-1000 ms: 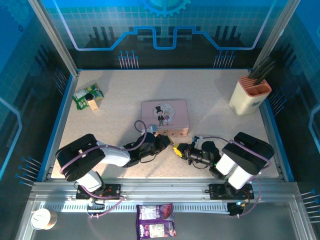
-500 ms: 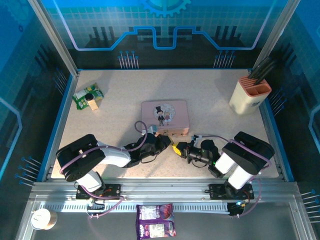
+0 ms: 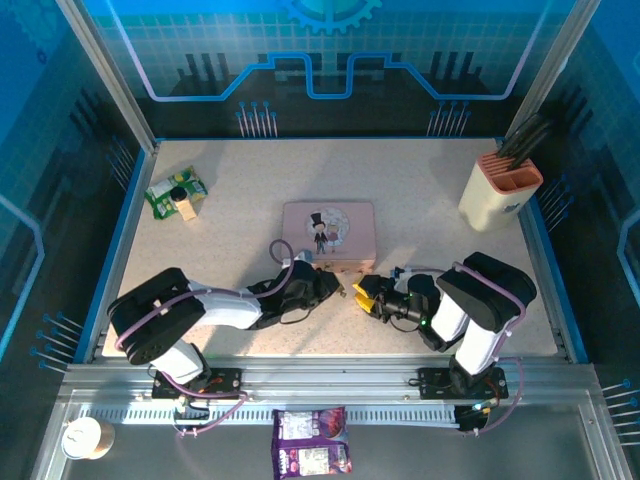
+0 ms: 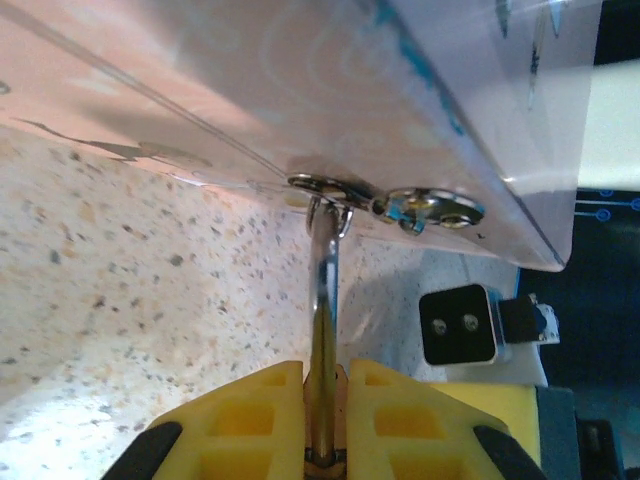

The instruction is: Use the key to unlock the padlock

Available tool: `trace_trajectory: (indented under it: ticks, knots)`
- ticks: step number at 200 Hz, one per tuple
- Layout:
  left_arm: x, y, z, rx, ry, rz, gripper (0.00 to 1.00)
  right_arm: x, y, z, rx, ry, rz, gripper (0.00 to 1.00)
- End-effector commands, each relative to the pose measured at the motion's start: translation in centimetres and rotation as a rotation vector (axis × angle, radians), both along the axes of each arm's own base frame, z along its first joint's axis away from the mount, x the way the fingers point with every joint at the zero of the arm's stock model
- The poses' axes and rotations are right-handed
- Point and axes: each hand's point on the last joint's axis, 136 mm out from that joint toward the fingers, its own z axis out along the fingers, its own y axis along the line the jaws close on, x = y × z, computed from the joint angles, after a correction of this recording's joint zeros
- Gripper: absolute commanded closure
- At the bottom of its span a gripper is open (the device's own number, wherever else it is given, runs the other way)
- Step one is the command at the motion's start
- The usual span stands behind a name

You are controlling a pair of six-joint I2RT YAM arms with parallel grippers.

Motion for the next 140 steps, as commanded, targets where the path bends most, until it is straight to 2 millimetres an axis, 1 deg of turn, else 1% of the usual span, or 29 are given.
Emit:
trace_trajectory:
  ticks: [1, 32, 46, 69, 97, 124, 128, 138, 140]
  knots:
    - [1.4, 0.5, 2.7, -0.009, -0.070, 0.015, 0.91, -1.0, -0.7, -0.8, -0.042, -0.017, 0.029, 0.51]
    - [1.7, 1.4, 3.3, 0.054, -0.067, 0.021, 0.92, -1.3, -0.6, -0.6, -0.068, -0.071, 0.061, 0.56]
    - [1.8, 1.5, 3.6, 0.071, -0.059, 0.017, 0.92, -1.6, -0.7, -1.2, -0.101, -0.089, 0.084, 0.57]
    - [2.0, 1.7, 3.6, 0.074, -0.039, 0.028, 0.92, -2.2, -0.7, -2.1, -0.167, -0.134, 0.131, 0.59]
    - [2.1, 1.9, 3.4, 0.089, -0.010, 0.038, 0.93, -2.9, -0.4, -2.5, -0.217, -0.183, 0.178, 0.60]
    - [2.1, 2.0, 3.5, 0.099, 0.003, 0.037, 0.93, -3.3, 0.1, -2.2, -0.284, -0.244, 0.217, 0.61]
    - [2.1, 2.0, 3.5, 0.100, 0.007, 0.040, 0.93, -3.2, 0.3, -1.8, -0.292, -0.271, 0.223, 0.61]
    - [2.1, 2.1, 3.4, 0.103, 0.016, 0.042, 0.93, -3.3, 0.6, -1.4, -0.350, -0.303, 0.251, 0.61]
    - [2.1, 2.1, 3.4, 0.104, 0.017, 0.041, 0.93, -3.4, 0.5, -1.7, -0.372, -0.301, 0.259, 0.61]
